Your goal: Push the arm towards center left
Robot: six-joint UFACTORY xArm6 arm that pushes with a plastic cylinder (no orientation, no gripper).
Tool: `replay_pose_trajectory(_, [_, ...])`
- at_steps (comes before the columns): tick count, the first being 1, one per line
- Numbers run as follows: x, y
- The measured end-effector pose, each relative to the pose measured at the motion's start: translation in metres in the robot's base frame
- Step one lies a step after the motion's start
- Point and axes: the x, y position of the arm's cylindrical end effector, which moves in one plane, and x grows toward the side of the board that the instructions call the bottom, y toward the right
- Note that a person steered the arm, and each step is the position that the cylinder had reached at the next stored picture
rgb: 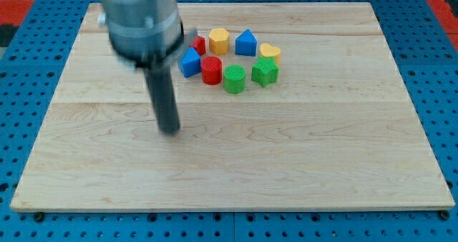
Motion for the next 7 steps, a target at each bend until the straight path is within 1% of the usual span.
replay_pose_trajectory(1, [0.072,-0.001])
replay_pose_trajectory(2, [0.059,-0.028])
replay_pose_trajectory(3, [-0.054,-0.002])
replay_pose_trajectory(4, [-0.11,0.038])
replay_pose_trajectory(5, [0.009,-0.034])
replay_pose_trajectory(6, [0.043,-0.142])
replay_pose_trajectory(7, [-0.07,-0.099])
